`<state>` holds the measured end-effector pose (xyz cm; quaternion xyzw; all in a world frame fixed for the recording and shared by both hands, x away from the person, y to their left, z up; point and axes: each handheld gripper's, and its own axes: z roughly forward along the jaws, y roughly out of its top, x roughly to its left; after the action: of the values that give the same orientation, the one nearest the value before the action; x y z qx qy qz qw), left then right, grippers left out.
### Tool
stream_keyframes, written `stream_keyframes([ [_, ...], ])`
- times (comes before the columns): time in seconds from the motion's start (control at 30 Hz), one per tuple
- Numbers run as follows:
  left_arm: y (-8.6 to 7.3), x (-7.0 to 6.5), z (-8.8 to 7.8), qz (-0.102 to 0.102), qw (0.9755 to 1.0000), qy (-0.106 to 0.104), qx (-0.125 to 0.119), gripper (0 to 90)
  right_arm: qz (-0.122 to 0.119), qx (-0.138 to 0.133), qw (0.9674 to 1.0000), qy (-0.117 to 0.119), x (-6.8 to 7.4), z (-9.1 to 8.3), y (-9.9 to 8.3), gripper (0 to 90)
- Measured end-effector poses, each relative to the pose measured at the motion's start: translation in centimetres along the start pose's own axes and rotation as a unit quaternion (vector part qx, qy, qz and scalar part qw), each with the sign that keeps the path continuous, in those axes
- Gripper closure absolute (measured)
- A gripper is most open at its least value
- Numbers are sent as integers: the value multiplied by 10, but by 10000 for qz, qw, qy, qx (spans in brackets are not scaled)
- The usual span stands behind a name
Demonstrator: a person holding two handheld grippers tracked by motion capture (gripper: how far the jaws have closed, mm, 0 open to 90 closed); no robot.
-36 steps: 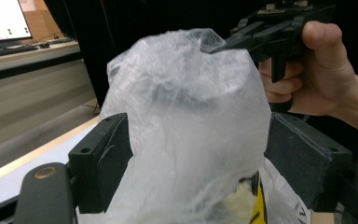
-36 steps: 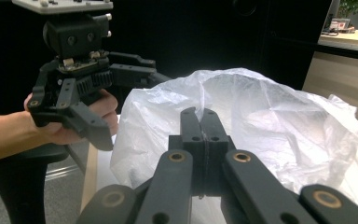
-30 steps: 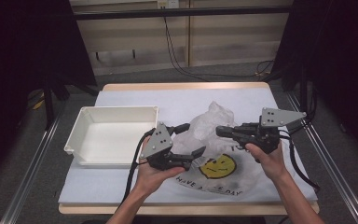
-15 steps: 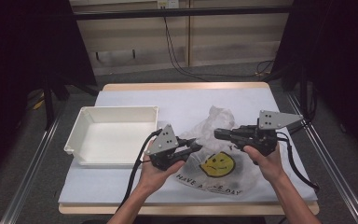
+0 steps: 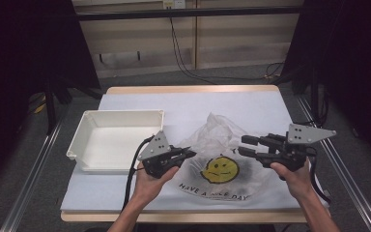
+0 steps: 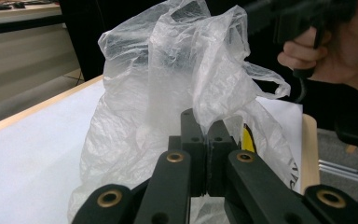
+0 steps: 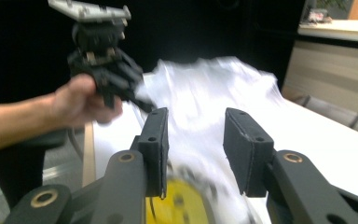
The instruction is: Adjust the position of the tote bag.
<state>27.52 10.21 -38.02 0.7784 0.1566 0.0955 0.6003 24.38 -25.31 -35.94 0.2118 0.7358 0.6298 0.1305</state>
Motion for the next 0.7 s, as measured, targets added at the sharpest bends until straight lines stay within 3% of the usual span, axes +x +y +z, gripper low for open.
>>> stream_keyframes([
  [0.07, -3, 2, -4, -39, 10000, 23, 1, 896, 19, 80, 9999, -144, 2, -14, -9, 620],
  [0.2, -3, 2, -9, 13, 10000, 43, 73, 894, 107, 193, 9993, -313, -1, -23, -15, 632],
  [0.37, -6, 8, -18, -135, 9999, -28, 43, 894, 280, 265, 9976, -573, -10, -38, -27, 642],
  [0.7, -15, 6, -33, -80, 9998, 122, 149, 893, 324, 406, 9923, -1127, -10, -69, -39, 580],
])
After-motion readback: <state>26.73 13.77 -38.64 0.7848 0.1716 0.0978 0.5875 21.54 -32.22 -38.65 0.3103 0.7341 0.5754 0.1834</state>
